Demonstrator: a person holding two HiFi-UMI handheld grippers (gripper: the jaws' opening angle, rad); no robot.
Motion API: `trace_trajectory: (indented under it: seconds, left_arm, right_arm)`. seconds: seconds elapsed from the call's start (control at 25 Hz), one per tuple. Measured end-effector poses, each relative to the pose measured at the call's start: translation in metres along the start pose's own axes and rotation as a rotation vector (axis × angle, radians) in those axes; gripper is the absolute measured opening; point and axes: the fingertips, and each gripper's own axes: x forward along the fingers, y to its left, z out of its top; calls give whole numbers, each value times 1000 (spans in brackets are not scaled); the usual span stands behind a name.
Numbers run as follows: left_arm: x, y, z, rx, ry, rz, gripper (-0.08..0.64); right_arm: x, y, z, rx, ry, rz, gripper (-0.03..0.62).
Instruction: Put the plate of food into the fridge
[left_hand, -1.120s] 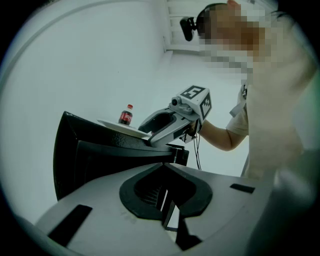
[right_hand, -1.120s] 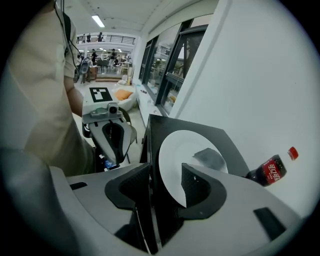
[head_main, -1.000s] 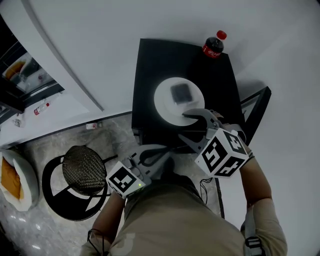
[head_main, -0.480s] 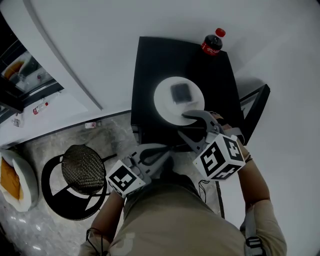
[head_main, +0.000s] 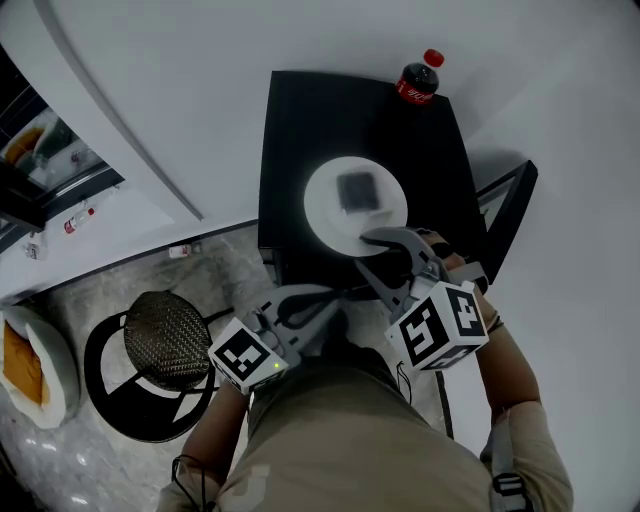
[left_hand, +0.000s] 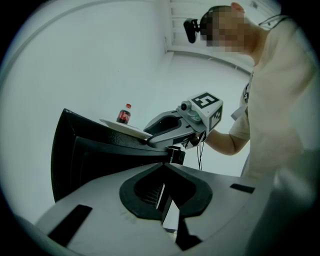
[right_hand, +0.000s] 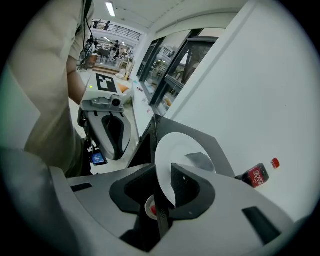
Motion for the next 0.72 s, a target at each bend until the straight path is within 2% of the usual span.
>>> trace_trajectory:
  seconds: [0.08, 0.28, 0.48, 0.64, 0.72]
  left_arm:
    - [-3, 2, 0, -16, -11, -1, 12]
    - [-9, 9, 23, -114, -95, 19, 12]
    - [-9, 25, 37, -269, -170, 32, 14]
    - [-5, 27, 40, -277, -168, 19, 14]
    - [-3, 25, 39, -268, -159, 5, 14]
  right_arm:
    - [-1, 1, 0, -20, 0, -16, 99]
    - [-4, 4, 1, -32, -12, -37, 95]
    - [-6, 6, 1, -19, -29, -42, 95]
    - [-10, 9, 1, -10, -64, -45, 97]
    - [-18, 11, 0, 25, -91, -13, 135]
